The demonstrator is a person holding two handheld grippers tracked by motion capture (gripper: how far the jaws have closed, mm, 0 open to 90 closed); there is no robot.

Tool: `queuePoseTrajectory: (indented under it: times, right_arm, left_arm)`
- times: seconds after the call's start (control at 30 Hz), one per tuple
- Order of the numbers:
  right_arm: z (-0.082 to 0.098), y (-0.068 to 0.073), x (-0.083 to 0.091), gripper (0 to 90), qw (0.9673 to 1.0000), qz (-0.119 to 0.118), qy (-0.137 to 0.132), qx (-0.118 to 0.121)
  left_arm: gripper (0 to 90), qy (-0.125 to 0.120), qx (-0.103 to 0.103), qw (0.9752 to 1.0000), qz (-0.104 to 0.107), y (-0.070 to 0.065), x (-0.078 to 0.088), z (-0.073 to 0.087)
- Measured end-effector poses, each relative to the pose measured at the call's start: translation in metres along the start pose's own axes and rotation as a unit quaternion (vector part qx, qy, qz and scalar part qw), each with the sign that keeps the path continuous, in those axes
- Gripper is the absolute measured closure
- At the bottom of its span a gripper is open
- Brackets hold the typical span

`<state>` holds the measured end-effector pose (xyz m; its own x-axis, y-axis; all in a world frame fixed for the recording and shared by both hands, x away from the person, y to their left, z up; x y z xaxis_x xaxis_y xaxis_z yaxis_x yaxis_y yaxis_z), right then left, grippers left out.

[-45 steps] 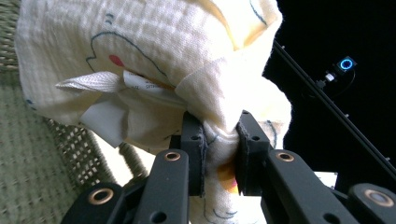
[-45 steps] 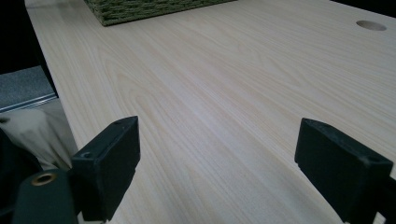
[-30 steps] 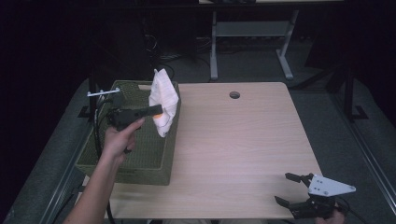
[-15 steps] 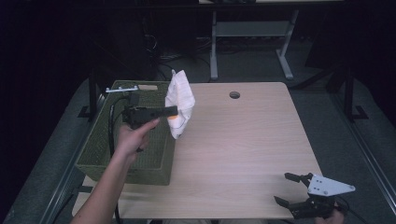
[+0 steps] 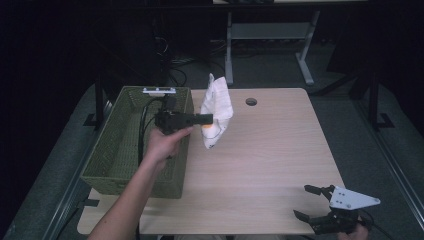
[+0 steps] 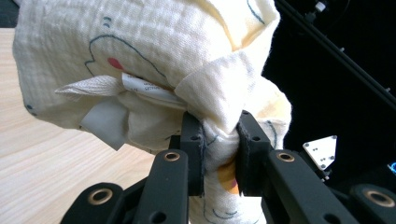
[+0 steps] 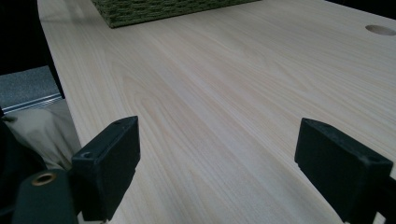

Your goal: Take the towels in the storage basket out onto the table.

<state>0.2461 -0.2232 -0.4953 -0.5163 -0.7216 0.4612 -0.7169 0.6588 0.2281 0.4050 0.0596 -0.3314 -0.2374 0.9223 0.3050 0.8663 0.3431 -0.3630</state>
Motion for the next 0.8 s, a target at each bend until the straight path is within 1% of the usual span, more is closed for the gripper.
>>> queuePoseTrajectory:
  times: [0.13,0.23,0.27,0.3,0.37,0.4,0.43,0.5,0.6,0.7,0.73,0.77,0.8]
  right_arm:
    - [0.0,0.0,0.0,13.8,1.0,-0.002,-0.001,0.0]
    - [-0.001,0.0,0.001,13.8,1.0,-0.003,-0.003,0.0]
    - [0.0,0.0,0.001,13.8,1.0,-0.003,-0.002,-0.002]
    - [-0.001,0.0,0.001,13.8,1.0,-0.004,-0.004,0.002]
    - [-0.001,0.0,0.001,13.8,1.0,-0.004,-0.004,0.001]
    - [-0.001,0.0,0.001,13.8,1.0,-0.004,-0.004,0.002]
    - [-0.001,0.0,0.001,13.8,1.0,-0.004,-0.003,0.001]
    - [-0.001,0.0,0.001,13.8,1.0,-0.005,-0.005,0.001]
    - [-0.001,0.0,0.002,13.8,1.0,-0.004,-0.006,-0.002]
    - [-0.001,0.0,0.002,13.8,1.0,-0.005,-0.007,-0.003]
    - [-0.001,0.0,0.002,13.8,1.0,-0.005,-0.008,-0.003]
    - [-0.001,0.0,0.002,13.8,1.0,-0.005,-0.008,-0.003]
    - [-0.001,0.0,0.002,13.8,1.0,-0.005,-0.007,-0.003]
  left_arm:
    - [76.5,0.023,-0.009,0.9997,0.0,-0.001,-0.018,0.005]
    - [76.4,0.03,-0.007,0.9995,0.002,-0.003,-0.031,0.006]
    - [76.4,0.034,-0.009,0.9994,0.0,-0.002,-0.035,0.008]
    - [76.4,0.04,-0.012,0.9991,-0.002,-0.002,-0.039,0.009]
    - [76.4,0.049,-0.011,0.9987,-0.002,-0.002,-0.048,0.013]
    - [76.4,0.055,-0.014,0.9984,-0.003,-0.002,-0.052,0.015]
    - [76.3,0.063,-0.019,0.9978,-0.007,-0.001,-0.056,0.017]
    - [76.0,0.085,-0.031,0.9958,-0.015,-0.001,-0.065,0.023]
    - [76.1,0.104,-0.04,0.9935,-0.025,0.001,-0.075,0.028]
    - [76.1,0.124,-0.046,0.9905,-0.039,0.004,-0.084,0.034]
    - [76.1,0.13,-0.046,0.9897,-0.04,0.005,-0.087,0.036]
    - [76.0,0.132,-0.044,0.9894,-0.041,0.005,-0.09,0.038]
    - [76.0,0.138,-0.046,0.9884,-0.043,0.006,-0.093,0.041]
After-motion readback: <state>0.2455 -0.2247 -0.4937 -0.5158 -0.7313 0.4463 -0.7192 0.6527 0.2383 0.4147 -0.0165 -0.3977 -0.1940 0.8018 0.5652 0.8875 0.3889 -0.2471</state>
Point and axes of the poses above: each handheld gripper's, and its own axes: x roughly backward along the jaws, z roughly out of its underside, y roughly to its left, the point moved 10 cm from there along -x, roughly forward along the jaws, and after that the axes turned 14 degrees about -x, right-handed, at the moved point
